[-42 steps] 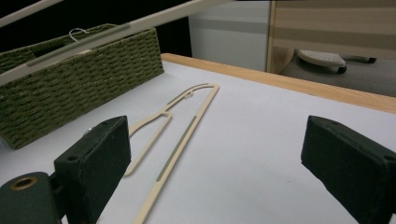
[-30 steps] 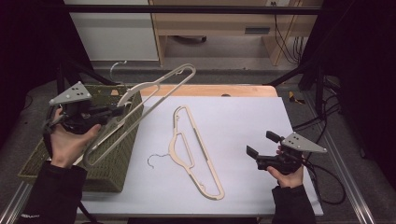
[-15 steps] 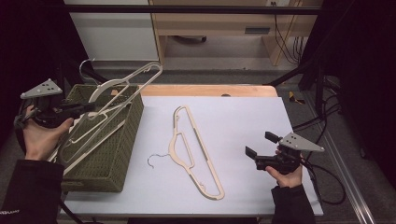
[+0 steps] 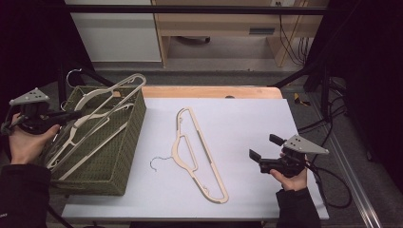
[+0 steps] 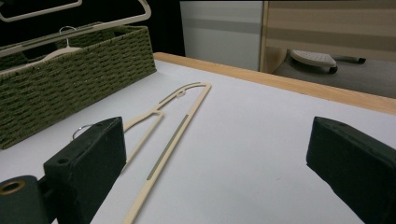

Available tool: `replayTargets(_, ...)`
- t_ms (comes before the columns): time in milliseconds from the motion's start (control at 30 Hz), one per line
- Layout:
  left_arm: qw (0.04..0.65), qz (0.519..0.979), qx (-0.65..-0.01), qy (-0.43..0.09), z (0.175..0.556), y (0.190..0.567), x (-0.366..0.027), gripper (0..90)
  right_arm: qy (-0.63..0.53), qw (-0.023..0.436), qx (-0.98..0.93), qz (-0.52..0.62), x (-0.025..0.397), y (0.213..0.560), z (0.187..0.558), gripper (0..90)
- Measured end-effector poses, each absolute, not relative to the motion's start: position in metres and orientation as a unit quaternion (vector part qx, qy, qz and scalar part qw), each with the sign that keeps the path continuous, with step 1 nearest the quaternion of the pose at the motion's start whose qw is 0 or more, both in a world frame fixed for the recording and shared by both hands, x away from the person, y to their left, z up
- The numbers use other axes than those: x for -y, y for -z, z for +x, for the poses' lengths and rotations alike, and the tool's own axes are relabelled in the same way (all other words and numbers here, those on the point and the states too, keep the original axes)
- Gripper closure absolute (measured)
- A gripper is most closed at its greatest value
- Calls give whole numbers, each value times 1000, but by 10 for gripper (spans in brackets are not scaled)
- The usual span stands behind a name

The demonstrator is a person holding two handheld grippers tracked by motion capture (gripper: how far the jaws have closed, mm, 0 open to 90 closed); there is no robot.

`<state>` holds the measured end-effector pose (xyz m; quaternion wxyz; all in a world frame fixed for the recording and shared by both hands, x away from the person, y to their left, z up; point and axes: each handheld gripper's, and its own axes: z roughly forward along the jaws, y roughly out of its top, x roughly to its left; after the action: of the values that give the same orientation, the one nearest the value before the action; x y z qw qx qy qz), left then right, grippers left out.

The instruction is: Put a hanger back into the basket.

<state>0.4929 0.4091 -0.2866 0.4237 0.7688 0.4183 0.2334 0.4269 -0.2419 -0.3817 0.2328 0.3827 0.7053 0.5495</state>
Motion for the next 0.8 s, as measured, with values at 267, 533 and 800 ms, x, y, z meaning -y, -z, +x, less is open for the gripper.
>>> replayTargets(267, 410, 768, -435, -231, 493, 297, -427, 868, -549, 235, -703, 385, 242, 381, 427, 53)
replayTargets(533, 401, 771, -445, -216, 493, 308, -433, 868, -548, 233, -706, 384, 242, 382, 427, 52)
replayTargets(800, 385, 780, -450, -203, 498, 318, -426, 868, -548, 234, -705, 384, 242, 382, 427, 52)
